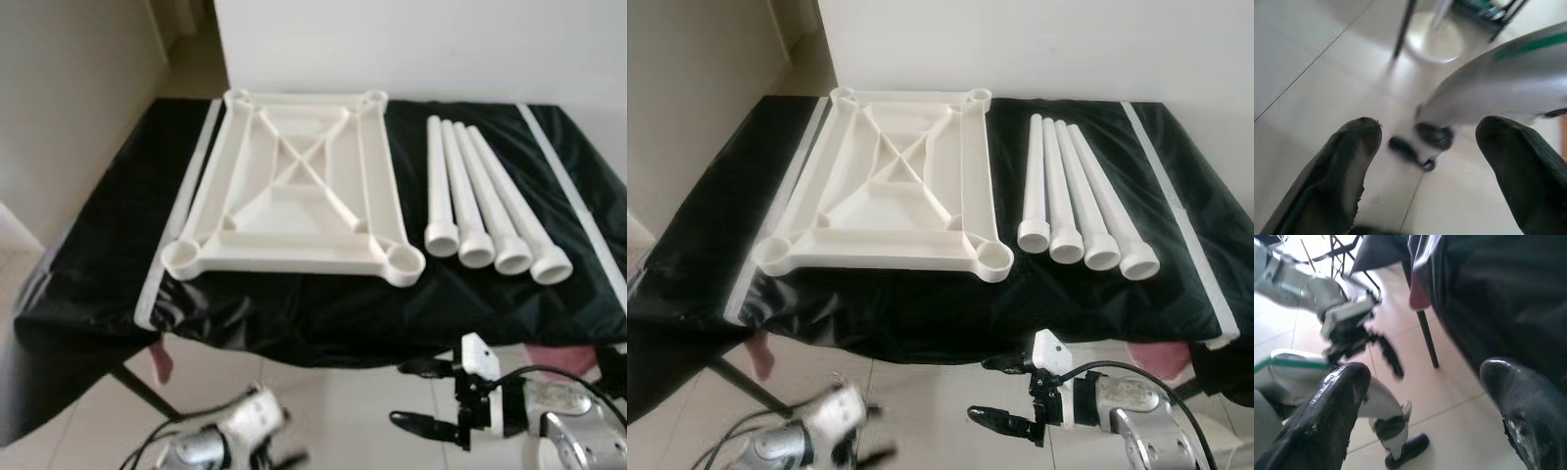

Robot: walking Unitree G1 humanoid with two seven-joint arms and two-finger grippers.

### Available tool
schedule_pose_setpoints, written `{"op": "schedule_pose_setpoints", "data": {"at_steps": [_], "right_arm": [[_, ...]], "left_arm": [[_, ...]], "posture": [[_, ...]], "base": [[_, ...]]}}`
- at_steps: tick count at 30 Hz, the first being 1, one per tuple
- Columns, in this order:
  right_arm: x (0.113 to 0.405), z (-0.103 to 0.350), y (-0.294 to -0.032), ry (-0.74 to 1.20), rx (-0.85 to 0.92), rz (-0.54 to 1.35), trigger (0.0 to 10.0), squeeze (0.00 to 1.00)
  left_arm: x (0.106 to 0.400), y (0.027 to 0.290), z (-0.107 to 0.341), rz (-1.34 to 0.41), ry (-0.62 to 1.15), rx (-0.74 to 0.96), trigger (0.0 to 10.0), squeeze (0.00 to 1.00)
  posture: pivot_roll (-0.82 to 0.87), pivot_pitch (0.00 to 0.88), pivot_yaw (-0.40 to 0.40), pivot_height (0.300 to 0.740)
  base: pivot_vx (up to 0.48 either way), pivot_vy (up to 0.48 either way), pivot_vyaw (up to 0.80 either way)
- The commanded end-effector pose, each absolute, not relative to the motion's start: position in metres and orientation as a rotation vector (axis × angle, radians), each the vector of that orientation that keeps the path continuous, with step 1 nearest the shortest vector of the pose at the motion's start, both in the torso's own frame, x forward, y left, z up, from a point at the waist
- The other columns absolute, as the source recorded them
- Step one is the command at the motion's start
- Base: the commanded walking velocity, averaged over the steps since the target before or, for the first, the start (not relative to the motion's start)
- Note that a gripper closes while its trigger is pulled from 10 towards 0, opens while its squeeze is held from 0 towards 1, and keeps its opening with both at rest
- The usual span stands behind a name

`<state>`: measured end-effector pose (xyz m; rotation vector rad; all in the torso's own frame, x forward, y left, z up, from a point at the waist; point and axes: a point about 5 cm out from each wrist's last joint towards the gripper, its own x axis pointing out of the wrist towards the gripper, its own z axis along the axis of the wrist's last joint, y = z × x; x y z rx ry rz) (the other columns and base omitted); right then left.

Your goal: Building children table

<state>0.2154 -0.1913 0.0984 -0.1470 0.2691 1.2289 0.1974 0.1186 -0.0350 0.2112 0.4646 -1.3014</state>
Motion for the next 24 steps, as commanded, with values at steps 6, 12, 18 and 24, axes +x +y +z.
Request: {"op": "schedule_pose_setpoints", "data": {"at_steps": [6, 12, 18, 24], "right_arm": [[0.22, 0.109, -0.196, 0.244, -0.142, 1.208, 10.0, 0.0], [0.231, 0.117, -0.196, 0.179, -0.113, 1.096, 10.0, 0.0], [0.258, 0.132, -0.196, 0.021, -0.046, 0.874, 10.0, 0.0], [0.263, 0.136, -0.193, -0.021, -0.016, 0.845, 10.0, 0.0]], "left_arm": [[0.193, 0.118, -0.032, -1.402, 0.454, 0.173, 10.0, 0.0], [0.245, 0.145, 0.081, -1.265, 0.041, 0.142, 10.0, 0.0], [0.257, 0.139, 0.179, -1.256, -0.242, -0.025, 10.0, 0.0], [0.26, 0.145, 0.19, -1.26, -0.291, -0.094, 10.0, 0.0]], "posture": [[0.0, 0.052, 0.025, 0.74], [-0.01, 0.049, 0.029, 0.74], [-0.01, 0.042, 0.033, 0.74], [-0.01, 0.038, 0.034, 0.74]], "base": [[0.0, 0.0, 0.0], [0.0, 0.0, 0.0], [0.0, 0.0, 0.0], [0.0, 0.0, 0.0]]}}
